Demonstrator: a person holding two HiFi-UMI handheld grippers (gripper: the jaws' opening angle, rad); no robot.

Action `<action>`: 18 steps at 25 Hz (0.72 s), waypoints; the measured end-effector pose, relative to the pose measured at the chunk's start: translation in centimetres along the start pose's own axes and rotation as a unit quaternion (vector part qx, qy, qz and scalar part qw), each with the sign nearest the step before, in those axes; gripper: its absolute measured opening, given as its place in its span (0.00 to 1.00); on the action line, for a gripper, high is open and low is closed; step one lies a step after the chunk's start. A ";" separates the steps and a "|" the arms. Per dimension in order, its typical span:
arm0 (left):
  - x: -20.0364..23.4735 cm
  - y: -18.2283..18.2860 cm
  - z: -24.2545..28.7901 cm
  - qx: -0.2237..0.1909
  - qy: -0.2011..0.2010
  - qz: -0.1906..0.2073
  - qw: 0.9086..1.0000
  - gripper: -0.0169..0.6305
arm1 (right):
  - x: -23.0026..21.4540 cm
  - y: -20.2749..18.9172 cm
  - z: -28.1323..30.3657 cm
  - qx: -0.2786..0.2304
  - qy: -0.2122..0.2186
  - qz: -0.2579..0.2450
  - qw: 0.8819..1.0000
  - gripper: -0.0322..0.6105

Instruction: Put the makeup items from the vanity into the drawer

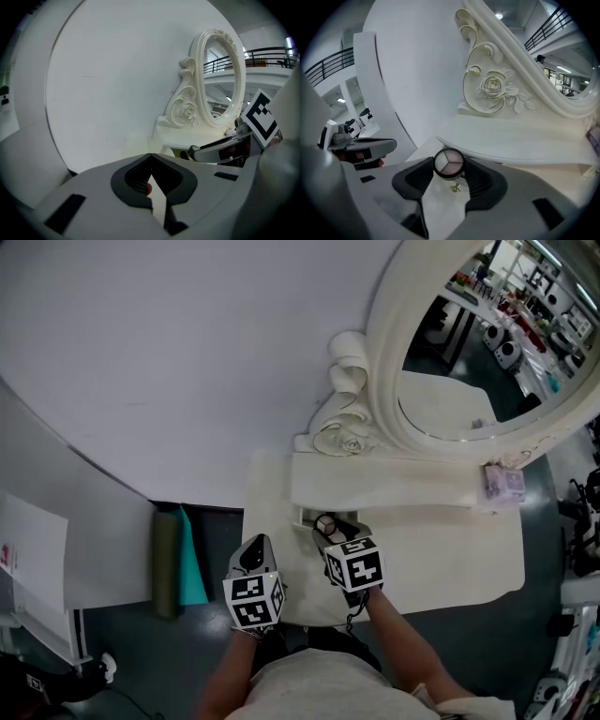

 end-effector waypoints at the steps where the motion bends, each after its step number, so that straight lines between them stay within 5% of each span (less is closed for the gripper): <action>1: 0.1 0.0 0.2 0.001 0.001 -0.002 1.000 0.03 | 0.1 0.1 0.3 0.004 0.005 -0.001 1.000 0.39; 18: 2.0 0.6 1.9 0.008 0.013 -0.023 1.000 0.03 | 0.1 0.5 2.9 0.036 0.027 0.018 0.999 0.39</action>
Point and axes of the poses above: the fingertips, and each gripper's own axes: z forward along the fingers, x to its left, y out of its top, the point moved 7 cm from there along -z, backward along the fingers, and after that the axes turned 8 degrees about -z, right-handed, at the moved point
